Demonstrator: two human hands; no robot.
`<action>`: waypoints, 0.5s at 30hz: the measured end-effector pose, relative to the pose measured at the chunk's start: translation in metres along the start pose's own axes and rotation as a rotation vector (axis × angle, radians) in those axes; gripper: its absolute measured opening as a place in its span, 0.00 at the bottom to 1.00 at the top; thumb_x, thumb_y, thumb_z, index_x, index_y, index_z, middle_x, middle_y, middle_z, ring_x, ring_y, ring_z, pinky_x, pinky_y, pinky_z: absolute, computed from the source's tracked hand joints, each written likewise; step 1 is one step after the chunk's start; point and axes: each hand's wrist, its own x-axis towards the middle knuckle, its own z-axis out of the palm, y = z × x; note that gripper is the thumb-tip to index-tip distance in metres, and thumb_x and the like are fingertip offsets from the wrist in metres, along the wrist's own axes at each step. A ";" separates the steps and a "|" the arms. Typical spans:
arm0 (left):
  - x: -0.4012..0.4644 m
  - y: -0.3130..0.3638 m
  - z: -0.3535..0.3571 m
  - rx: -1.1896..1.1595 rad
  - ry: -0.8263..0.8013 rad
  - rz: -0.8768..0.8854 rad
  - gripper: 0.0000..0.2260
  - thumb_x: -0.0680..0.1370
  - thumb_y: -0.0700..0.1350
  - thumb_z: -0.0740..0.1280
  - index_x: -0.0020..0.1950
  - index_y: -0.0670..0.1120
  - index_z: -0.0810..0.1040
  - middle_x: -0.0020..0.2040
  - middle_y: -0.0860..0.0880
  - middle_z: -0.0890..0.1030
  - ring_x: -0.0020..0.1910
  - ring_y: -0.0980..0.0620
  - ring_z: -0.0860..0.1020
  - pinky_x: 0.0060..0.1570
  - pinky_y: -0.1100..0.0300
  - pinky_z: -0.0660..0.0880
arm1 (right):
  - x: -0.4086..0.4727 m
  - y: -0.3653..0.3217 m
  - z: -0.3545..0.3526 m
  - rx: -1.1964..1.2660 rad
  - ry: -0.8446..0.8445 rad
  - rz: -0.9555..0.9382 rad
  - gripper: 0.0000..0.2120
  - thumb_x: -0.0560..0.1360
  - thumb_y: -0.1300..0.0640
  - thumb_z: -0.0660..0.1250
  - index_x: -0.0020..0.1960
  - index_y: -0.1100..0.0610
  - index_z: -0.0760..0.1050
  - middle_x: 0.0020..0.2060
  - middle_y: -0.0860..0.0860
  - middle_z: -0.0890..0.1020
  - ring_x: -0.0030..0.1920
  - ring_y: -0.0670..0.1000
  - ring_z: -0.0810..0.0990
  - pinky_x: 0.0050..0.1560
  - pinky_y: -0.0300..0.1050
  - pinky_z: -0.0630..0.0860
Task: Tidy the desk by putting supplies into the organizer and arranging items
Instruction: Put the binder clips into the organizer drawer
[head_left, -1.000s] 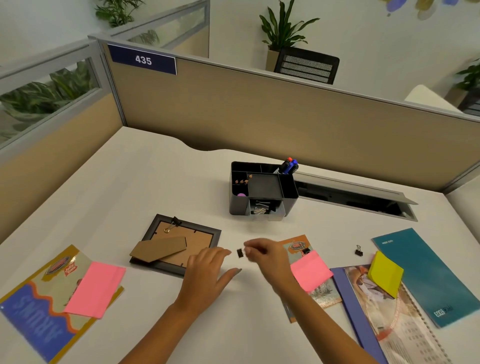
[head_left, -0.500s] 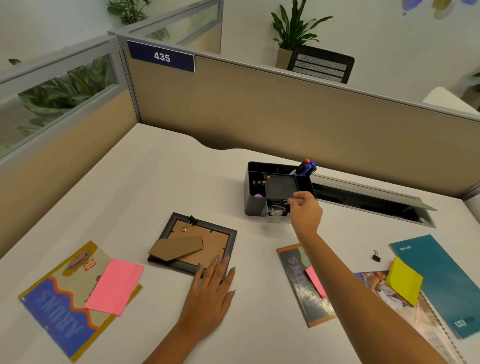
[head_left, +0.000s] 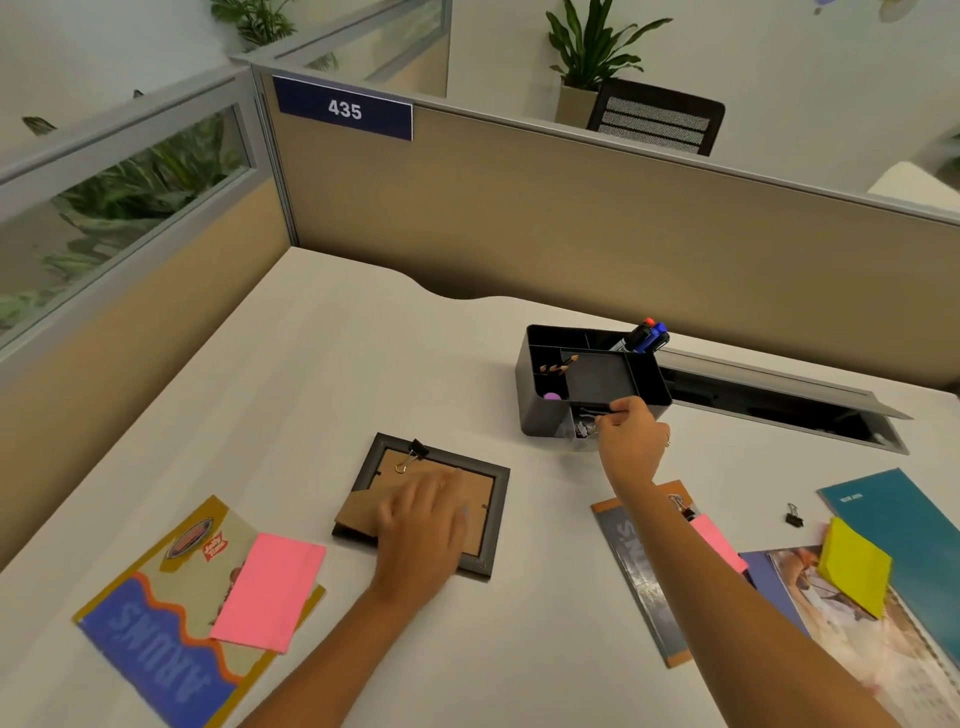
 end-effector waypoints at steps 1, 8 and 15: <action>0.013 -0.008 -0.002 0.017 0.031 -0.059 0.15 0.75 0.49 0.59 0.60 0.49 0.76 0.55 0.51 0.79 0.53 0.49 0.77 0.45 0.52 0.69 | -0.001 0.000 0.000 -0.006 0.009 -0.007 0.09 0.75 0.60 0.65 0.55 0.56 0.75 0.45 0.59 0.81 0.53 0.54 0.70 0.45 0.43 0.65; 0.063 -0.046 0.002 0.170 -0.078 -0.104 0.17 0.64 0.51 0.77 0.47 0.43 0.81 0.41 0.45 0.80 0.39 0.44 0.76 0.35 0.54 0.66 | -0.016 -0.005 -0.001 -0.059 0.082 -0.047 0.10 0.76 0.60 0.64 0.57 0.57 0.76 0.51 0.56 0.81 0.59 0.57 0.70 0.51 0.48 0.68; 0.067 -0.051 0.017 0.146 -0.046 -0.023 0.10 0.65 0.49 0.78 0.40 0.45 0.82 0.38 0.46 0.79 0.34 0.45 0.77 0.35 0.55 0.67 | -0.034 0.005 -0.001 -0.075 0.110 -0.171 0.10 0.75 0.60 0.64 0.56 0.57 0.75 0.54 0.55 0.78 0.59 0.57 0.71 0.50 0.45 0.65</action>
